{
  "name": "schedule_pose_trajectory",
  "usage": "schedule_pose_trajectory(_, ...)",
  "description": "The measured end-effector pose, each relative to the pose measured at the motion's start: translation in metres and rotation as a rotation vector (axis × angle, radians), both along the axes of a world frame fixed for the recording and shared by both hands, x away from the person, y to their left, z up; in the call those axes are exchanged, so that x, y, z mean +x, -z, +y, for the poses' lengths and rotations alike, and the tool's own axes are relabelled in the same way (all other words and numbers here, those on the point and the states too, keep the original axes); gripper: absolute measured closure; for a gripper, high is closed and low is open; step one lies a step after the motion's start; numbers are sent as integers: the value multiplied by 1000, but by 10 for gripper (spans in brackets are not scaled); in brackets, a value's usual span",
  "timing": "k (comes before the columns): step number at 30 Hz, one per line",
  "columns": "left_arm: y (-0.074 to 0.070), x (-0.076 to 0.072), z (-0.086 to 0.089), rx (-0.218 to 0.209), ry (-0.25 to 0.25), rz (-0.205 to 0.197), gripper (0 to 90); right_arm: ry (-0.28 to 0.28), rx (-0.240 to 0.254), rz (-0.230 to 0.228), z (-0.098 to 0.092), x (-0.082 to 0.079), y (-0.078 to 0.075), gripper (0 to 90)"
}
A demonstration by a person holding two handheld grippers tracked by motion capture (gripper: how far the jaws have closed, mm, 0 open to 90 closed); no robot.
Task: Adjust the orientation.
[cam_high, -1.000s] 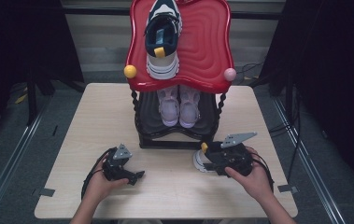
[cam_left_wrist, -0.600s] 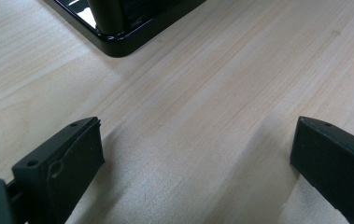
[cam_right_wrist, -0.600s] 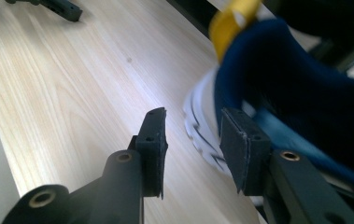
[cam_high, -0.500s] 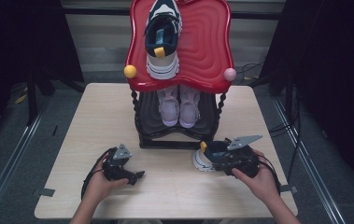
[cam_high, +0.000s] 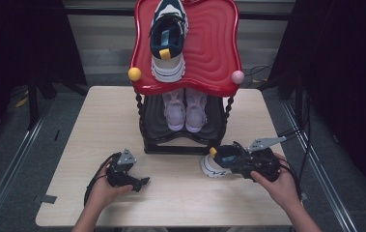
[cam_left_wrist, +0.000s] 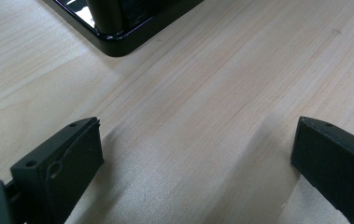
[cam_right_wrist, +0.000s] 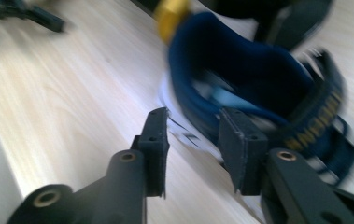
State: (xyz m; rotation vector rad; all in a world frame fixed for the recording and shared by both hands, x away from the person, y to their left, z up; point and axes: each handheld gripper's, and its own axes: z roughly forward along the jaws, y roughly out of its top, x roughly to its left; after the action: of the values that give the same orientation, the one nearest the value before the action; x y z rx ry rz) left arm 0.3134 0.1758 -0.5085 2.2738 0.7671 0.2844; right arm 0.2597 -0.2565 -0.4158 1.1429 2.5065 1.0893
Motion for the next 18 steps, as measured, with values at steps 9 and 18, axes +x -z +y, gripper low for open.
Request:
schedule_pose_trajectory(9,1,0,1,-6,6,-1,13,16,2,1,38,24,2,546)
schedule_pose_trajectory(18,1,0,1,-6,7,-3,13,6,-27,14,34,23,7,765)
